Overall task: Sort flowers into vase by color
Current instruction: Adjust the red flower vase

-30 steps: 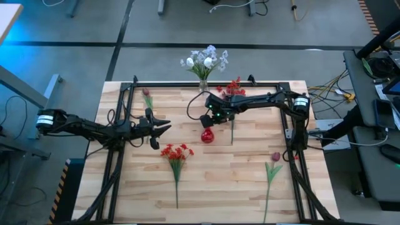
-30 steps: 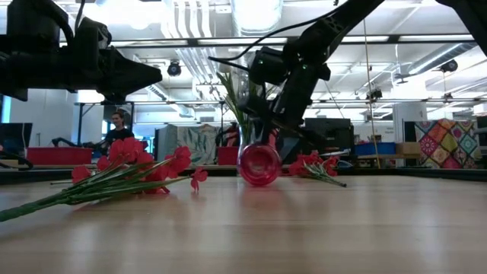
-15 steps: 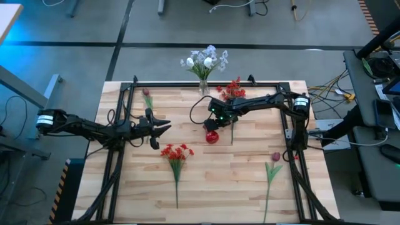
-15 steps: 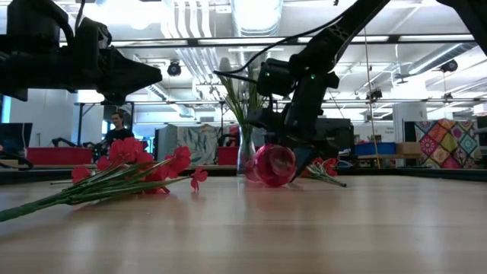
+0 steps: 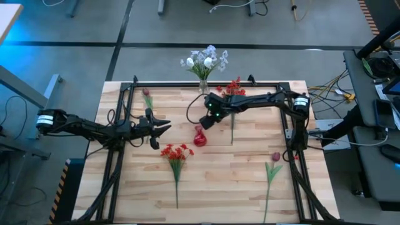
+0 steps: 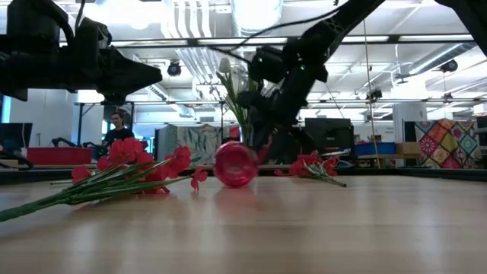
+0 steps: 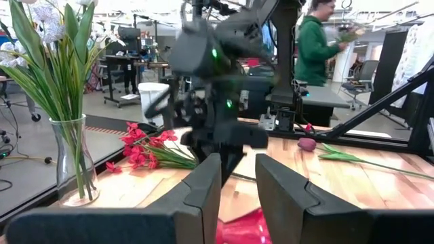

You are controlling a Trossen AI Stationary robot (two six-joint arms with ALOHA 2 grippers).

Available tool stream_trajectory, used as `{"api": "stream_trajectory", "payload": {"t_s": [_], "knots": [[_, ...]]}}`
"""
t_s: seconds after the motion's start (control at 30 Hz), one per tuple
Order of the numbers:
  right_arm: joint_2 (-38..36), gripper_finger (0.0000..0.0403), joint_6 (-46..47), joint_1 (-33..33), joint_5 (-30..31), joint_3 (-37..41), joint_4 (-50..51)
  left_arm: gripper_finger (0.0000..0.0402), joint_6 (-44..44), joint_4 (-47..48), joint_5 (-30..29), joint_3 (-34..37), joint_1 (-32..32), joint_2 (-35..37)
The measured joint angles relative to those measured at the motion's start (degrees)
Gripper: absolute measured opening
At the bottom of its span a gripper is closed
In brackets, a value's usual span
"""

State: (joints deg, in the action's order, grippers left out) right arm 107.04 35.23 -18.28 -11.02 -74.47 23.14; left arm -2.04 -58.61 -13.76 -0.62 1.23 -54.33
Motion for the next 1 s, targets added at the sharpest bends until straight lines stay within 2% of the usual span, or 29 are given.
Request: {"api": "stream_trajectory", "payload": {"t_s": [0.23,0.4,0.73,1.0], "knots": [[0.00,0.0233,3.24,1.48,-2.61,-4.56,0.28,0.0078,0.00,0.00,0.00,0.00,0.00,-0.02],[0.69,0.0270,5.83,2.52,-2.51,-4.65,0.10,0.0078,0.00,0.00,0.00,0.00,-0.02,-0.02],[5.13,0.0279,9.94,3.56,-3.80,-4.65,-3.09,0.0078,-0.48,0.39,0.00,0.00,0.00,-0.02],[5.27,0.0283,11.43,3.65,-4.40,-4.65,-3.88,0.0078,-0.48,0.79,0.00,0.00,0.00,-0.02]]}}
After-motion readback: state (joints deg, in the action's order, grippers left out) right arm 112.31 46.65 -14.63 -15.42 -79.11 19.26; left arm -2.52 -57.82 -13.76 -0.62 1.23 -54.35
